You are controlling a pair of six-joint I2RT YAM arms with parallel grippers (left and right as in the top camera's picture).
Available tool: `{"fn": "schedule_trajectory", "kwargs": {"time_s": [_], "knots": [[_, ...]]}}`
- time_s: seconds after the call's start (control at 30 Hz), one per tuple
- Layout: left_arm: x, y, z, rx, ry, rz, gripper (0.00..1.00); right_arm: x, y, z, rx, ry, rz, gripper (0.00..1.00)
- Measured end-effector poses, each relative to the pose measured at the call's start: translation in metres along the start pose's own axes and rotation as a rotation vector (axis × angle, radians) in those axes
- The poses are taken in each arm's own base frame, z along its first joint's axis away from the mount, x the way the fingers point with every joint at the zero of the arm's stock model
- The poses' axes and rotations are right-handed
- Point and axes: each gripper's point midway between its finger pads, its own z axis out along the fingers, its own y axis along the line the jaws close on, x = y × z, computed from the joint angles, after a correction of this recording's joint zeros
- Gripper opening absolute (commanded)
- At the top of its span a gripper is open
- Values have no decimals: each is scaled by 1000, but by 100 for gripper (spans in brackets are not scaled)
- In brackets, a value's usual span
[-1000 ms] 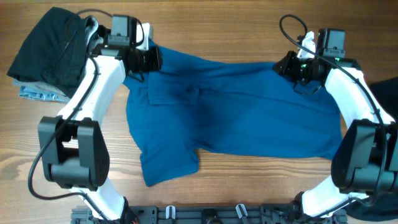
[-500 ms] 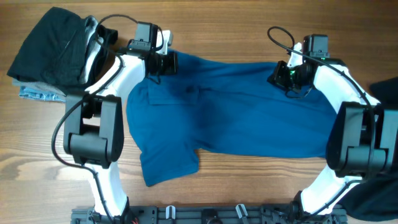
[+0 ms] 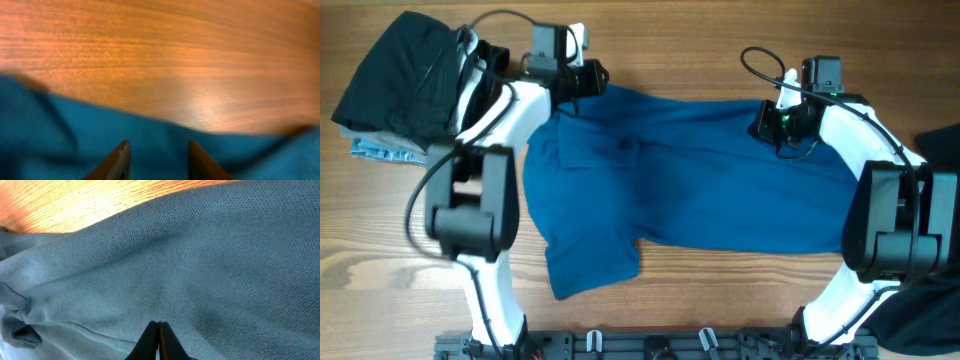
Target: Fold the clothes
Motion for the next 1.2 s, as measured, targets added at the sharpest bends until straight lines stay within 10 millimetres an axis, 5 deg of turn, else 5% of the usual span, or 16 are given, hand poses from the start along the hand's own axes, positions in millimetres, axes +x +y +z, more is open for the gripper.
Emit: {"fn": "schedule_trajectory", "kwargs": {"time_s": [0.03,0.13,0.2,0.4,0.57,0.77,0.9,1.1,1.2], "knots": [[-3,-7,-14,3,9,-4,4,-1,0,0,2,-3,1,4],[28,-15,-36,-22,157,-32,4,0,-2,3,7,1,14,4],[62,-10,-31,-42,279,-22,4,4,-7,11,12,22,26,4],[100,10,1,-54,367,-1,4,11,-15,23,21,56,51,4],[76,14,33,-25,233,49,4,11,-15,23,21,57,51,5],[70,14,37,-25,202,8,14,14,-15,23,23,66,55,4],[43,10,41,-16,93,37,11,14,-15,23,24,68,56,4],[29,33,42,-145,23,53,11,15,-15,23,25,71,58,4],[23,62,31,-263,35,31,11,16,-16,23,26,77,60,4]]}}
